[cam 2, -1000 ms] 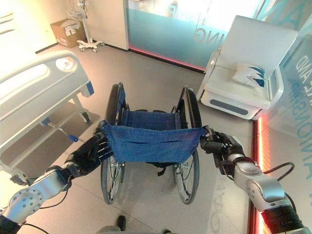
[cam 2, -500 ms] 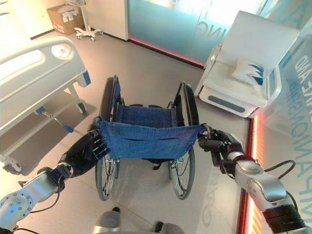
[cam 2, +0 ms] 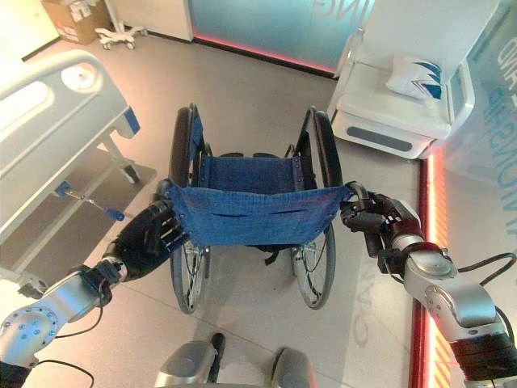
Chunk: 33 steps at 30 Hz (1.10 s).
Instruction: Push the wheelchair next to the bed
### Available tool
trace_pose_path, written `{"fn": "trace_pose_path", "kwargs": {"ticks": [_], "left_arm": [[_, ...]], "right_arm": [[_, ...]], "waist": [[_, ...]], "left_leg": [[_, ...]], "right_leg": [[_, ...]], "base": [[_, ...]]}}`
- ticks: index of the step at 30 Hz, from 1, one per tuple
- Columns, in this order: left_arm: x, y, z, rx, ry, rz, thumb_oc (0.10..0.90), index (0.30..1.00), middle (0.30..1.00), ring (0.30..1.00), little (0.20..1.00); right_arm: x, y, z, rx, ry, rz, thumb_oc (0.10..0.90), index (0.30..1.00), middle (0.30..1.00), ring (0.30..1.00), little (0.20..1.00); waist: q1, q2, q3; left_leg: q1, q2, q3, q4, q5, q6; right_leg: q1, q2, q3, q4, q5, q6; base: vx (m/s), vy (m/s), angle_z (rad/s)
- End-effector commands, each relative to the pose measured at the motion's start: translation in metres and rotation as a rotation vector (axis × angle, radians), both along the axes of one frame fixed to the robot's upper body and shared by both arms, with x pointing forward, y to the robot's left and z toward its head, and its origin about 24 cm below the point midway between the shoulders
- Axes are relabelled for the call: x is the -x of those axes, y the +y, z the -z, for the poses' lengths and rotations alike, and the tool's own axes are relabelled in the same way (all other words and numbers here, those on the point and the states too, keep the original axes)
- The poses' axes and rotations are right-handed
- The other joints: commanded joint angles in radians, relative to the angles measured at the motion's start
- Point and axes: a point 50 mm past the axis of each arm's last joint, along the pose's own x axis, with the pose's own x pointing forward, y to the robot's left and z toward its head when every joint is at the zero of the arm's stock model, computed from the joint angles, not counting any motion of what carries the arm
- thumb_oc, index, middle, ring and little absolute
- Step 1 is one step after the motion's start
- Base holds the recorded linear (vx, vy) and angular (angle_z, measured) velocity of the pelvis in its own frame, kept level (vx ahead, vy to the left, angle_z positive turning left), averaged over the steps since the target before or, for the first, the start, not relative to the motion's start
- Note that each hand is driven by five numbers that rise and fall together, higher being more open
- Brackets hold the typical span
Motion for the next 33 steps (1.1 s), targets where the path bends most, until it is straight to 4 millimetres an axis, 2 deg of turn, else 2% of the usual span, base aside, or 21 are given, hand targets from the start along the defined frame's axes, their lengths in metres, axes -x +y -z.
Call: {"fn": "trace_pose_path", "kwargs": {"ticks": [1,2,3,5,6,9,12,14,15,16,17,18,19,21,22,23,25,26,28,30,33], "left_arm": [[-0.038,0.038,-0.131,0.135,-0.616,-0.173,0.4,0.3,0.3,0.3,0.3],[-0.04,0.038,-0.131,0.134,-0.624,-0.173,0.4,0.3,0.3,0.3,0.3],[-0.045,0.034,-0.131,0.139,-0.651,-0.173,0.4,0.3,0.3,0.3,0.3],[-0.049,0.029,-0.132,0.151,-0.669,-0.172,0.4,0.3,0.3,0.3,0.3],[-0.053,0.023,-0.135,0.158,-0.684,-0.169,0.4,0.3,0.3,0.3,0.3],[-0.055,0.017,-0.137,0.153,-0.67,-0.165,0.4,0.3,0.3,0.3,0.3],[-0.052,0.018,-0.133,0.159,-0.654,-0.169,0.4,0.3,0.3,0.3,0.3],[-0.051,0.021,-0.13,0.174,-0.636,-0.167,0.4,0.3,0.3,0.3,0.3],[-0.051,0.021,-0.128,0.18,-0.626,-0.161,0.4,0.3,0.3,0.3,0.3],[-0.051,0.02,-0.125,0.186,-0.613,-0.155,0.4,0.3,0.3,0.3,0.3],[-0.05,0.02,-0.124,0.188,-0.61,-0.154,0.4,0.3,0.3,0.3,0.3],[-0.049,0.019,-0.121,0.196,-0.601,-0.151,0.4,0.3,0.3,0.3,0.3],[-0.045,0.019,-0.117,0.209,-0.589,-0.155,0.4,0.3,0.3,0.3,0.3],[-0.043,0.018,-0.114,0.215,-0.581,-0.157,0.4,0.3,0.3,0.3,0.3],[-0.042,0.019,-0.111,0.217,-0.572,-0.159,0.4,0.3,0.3,0.3,0.3],[-0.041,0.019,-0.111,0.218,-0.569,-0.162,0.4,0.3,0.3,0.3,0.3],[-0.04,0.021,-0.11,0.225,-0.557,-0.172,0.4,0.3,0.3,0.3,0.3],[-0.04,0.022,-0.11,0.226,-0.555,-0.174,0.4,0.3,0.3,0.3,0.3],[-0.039,0.026,-0.11,0.228,-0.553,-0.185,0.4,0.3,0.3,0.3,0.3],[-0.039,0.028,-0.109,0.224,-0.556,-0.184,0.4,0.3,0.3,0.3,0.3],[-0.038,0.028,-0.097,0.218,-0.56,-0.184,0.4,0.3,0.3,0.3,0.3]], "right_arm": [[-0.005,0.058,-0.018,-0.071,-0.086,-0.407,0.4,0.3,0.3,0.3,0.3],[-0.006,0.06,-0.019,-0.069,-0.091,-0.408,0.4,0.3,0.3,0.3,0.3],[-0.012,0.063,-0.022,-0.06,-0.109,-0.408,0.4,0.3,0.3,0.3,0.3],[-0.016,0.063,-0.025,-0.049,-0.126,-0.408,0.4,0.3,0.3,0.3,0.3],[-0.019,0.065,-0.029,-0.045,-0.145,-0.407,0.4,0.3,0.3,0.3,0.3],[-0.017,0.066,-0.034,-0.06,-0.146,-0.402,0.4,0.3,0.3,0.3,0.3],[-0.012,0.062,-0.033,-0.064,-0.13,-0.398,0.4,0.3,0.3,0.3,0.3],[-0.011,0.06,-0.033,-0.063,-0.119,-0.393,0.4,0.3,0.3,0.3,0.3],[-0.012,0.06,-0.033,-0.067,-0.112,-0.386,0.4,0.3,0.3,0.3,0.3],[-0.012,0.058,-0.033,-0.07,-0.101,-0.375,0.4,0.3,0.3,0.3,0.3],[-0.012,0.058,-0.033,-0.07,-0.098,-0.372,0.4,0.3,0.3,0.3,0.3],[-0.012,0.056,-0.033,-0.064,-0.088,-0.363,0.4,0.3,0.3,0.3,0.3],[-0.011,0.054,-0.034,-0.047,-0.08,-0.365,0.4,0.3,0.3,0.3,0.3],[-0.01,0.054,-0.035,-0.037,-0.079,-0.368,0.4,0.3,0.3,0.3,0.3],[-0.009,0.054,-0.038,-0.031,-0.079,-0.372,0.4,0.3,0.3,0.3,0.3],[-0.009,0.054,-0.039,-0.031,-0.079,-0.373,0.4,0.3,0.3,0.3,0.3],[-0.007,0.055,-0.041,-0.033,-0.074,-0.379,0.4,0.3,0.3,0.3,0.3],[-0.007,0.056,-0.042,-0.034,-0.074,-0.381,0.4,0.3,0.3,0.3,0.3],[-0.008,0.06,-0.044,-0.035,-0.075,-0.394,0.4,0.3,0.3,0.3,0.3],[-0.011,0.062,-0.043,-0.041,-0.078,-0.396,0.4,0.3,0.3,0.3,0.3],[-0.014,0.065,-0.035,-0.05,-0.075,-0.401,0.4,0.3,0.3,0.3,0.3]], "waist": [[-0.031,0.024,-0.116],[-0.033,0.026,-0.11],[-0.046,0.03,-0.089],[-0.069,0.033,-0.064],[-0.103,0.025,-0.033],[-0.147,0.006,-0.014],[-0.167,0.0,-0.013],[-0.174,0.0,-0.031],[-0.175,0.003,-0.047],[-0.175,0.011,-0.073],[-0.177,0.013,-0.079],[-0.181,0.02,-0.097],[-0.182,0.012,-0.117],[-0.18,0.007,-0.123],[-0.168,-0.001,-0.122],[-0.164,-0.002,-0.121],[-0.142,-0.009,-0.111],[-0.138,-0.009,-0.108],[-0.12,-0.01,-0.099],[-0.106,-0.002,-0.095],[-0.08,0.029,-0.096]], "left_leg": [[-0.134,-0.097,-0.051,-0.048,0.167,-0.012],[-0.133,-0.097,-0.053,-0.038,0.16,-0.014],[-0.124,-0.103,-0.057,-0.004,0.132,-0.023],[-0.11,-0.113,-0.067,0.019,0.106,-0.024],[-0.092,-0.129,-0.068,0.051,0.059,-0.015],[-0.046,-0.134,-0.059,0.124,-0.052,0.002],[0.004,-0.123,-0.061,0.177,-0.131,0.013],[0.047,-0.097,-0.065,0.222,-0.154,0.01],[0.068,-0.083,-0.069,0.238,-0.136,0.0],[0.105,-0.062,-0.084,0.259,-0.076,-0.024],[0.113,-0.056,-0.088,0.265,-0.059,-0.031],[0.124,-0.032,-0.092,0.337,0.049,-0.067],[0.087,-0.016,-0.074,0.508,0.193,-0.108],[0.032,-0.023,-0.068,0.621,0.232,-0.12],[-0.061,-0.057,-0.061,0.719,0.237,-0.121],[-0.084,-0.063,-0.06,0.732,0.234,-0.119],[-0.173,-0.076,-0.063,0.657,0.189,-0.088],[-0.177,-0.076,-0.063,0.64,0.184,-0.084],[-0.182,-0.051,-0.05,0.411,0.195,-0.073],[-0.191,-0.026,-0.028,0.214,0.244,-0.083],[-0.224,0.013,-0.015,-0.104,0.352,-0.114]], "right_leg": [[0.119,0.091,-0.042,-0.191,0.17,-0.059],[0.115,0.087,-0.045,-0.219,0.162,-0.066],[0.102,0.082,-0.038,-0.372,0.155,-0.087],[0.08,0.082,-0.003,-0.464,0.2,-0.082],[0.004,0.066,0.057,-0.527,0.296,-0.053],[-0.093,0.039,0.121,-0.667,0.4,0.002],[-0.117,0.033,0.142,-0.681,0.43,0.008],[-0.133,0.041,0.12,-0.595,0.406,-0.001],[-0.123,0.048,0.103,-0.573,0.387,-0.012],[-0.106,0.067,0.085,-0.545,0.366,-0.031],[-0.101,0.073,0.08,-0.538,0.361,-0.036],[-0.08,0.091,0.065,-0.518,0.346,-0.061],[-0.027,0.098,0.044,-0.524,0.329,-0.1],[0.005,0.106,0.039,-0.528,0.314,-0.123],[0.055,0.114,0.042,-0.533,0.295,-0.137],[0.066,0.117,0.042,-0.533,0.29,-0.14],[0.122,0.136,0.049,-0.527,0.259,-0.144],[0.13,0.139,0.052,-0.525,0.254,-0.144],[0.171,0.163,0.062,-0.518,0.215,-0.147],[0.206,0.19,0.066,-0.519,0.184,-0.152],[0.26,0.245,0.081,-0.517,0.141,-0.164]], "base": [[0.19,0.0,-0.19],[0.22,-0.028,-0.15],[0.22,-0.035,-0.13],[0.24,-0.054,-0.06],[0.3,-0.096,0.17],[0.57,-0.171,0.44],[0.64,-0.171,0.64],[0.67,-0.191,0.77],[0.63,-0.178,0.79],[0.48,-0.132,0.63],[0.49,-0.142,0.51],[0.51,-0.199,0.33],[0.53,-0.21,0.27],[0.48,-0.167,0.42],[0.49,-0.127,0.47],[0.53,-0.11,0.18],[0.43,-0.061,-0.06],[0.36,-0.025,0.22],[0.41,0.01,0.23],[0.44,0.055,-0.02],[0.57,0.131,-0.26]]}}
